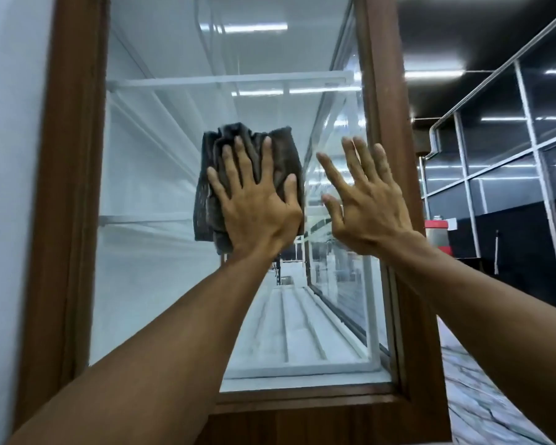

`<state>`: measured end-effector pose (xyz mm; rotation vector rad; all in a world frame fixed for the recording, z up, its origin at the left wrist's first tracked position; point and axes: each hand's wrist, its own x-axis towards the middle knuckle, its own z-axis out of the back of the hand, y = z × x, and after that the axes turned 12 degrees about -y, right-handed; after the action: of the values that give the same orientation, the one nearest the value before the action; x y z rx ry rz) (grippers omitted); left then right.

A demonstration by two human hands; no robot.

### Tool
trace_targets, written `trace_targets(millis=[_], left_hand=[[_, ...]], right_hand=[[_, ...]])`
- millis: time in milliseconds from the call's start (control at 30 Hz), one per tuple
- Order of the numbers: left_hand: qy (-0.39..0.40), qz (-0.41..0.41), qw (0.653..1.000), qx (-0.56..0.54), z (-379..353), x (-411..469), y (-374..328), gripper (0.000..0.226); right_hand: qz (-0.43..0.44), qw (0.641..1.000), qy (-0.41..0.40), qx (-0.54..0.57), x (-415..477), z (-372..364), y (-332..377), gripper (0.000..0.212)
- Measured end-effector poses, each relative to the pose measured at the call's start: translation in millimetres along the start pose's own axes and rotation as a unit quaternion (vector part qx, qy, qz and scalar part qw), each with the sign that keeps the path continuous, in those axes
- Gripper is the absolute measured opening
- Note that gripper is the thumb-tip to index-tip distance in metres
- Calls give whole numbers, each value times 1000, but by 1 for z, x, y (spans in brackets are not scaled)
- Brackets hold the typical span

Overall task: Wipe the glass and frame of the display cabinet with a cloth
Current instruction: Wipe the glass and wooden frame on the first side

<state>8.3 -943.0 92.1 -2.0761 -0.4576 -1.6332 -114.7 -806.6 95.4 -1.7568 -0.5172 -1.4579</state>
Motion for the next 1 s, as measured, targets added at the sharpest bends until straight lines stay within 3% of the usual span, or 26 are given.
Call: trace_targets(millis=[33,133,167,200,300,333,467,600,800,1000], left_hand=[[4,-2,1000,-2,-2,-6,-17,74],[46,-241,968,-46,-8,-12,-41,70],[55,-280,957,-53,-9,-7,-40,70],[48,-269,961,-49,-11,-4,-39,70],[22,-73,997,-24,-16,-12,-69,72],[25,-49,998,-24,-17,-18,-86,71],[43,-131,990,-42,-25,-29,-111,64],[34,-159,986,-37,-25,-31,-102,68],[25,-168,984,-52,-17,-38,-72,66],[17,-158,986,-51,-2,-39,-26,70]], right_hand=[[-2,1000,0,-6,-3,2,-6,70],[-41,999,-15,25,-10,7,-24,77],[-49,998,-21,42,-13,8,-31,79],[-49,997,-29,60,-16,9,-36,79],[-48,990,-58,120,-27,9,-48,74],[-56,986,-69,139,-30,9,-48,72],[-69,974,-103,188,-36,7,-49,68],[-75,971,-109,199,-37,5,-51,68],[-74,990,-91,74,-36,7,-27,71],[-64,994,-64,56,-38,0,6,67]])
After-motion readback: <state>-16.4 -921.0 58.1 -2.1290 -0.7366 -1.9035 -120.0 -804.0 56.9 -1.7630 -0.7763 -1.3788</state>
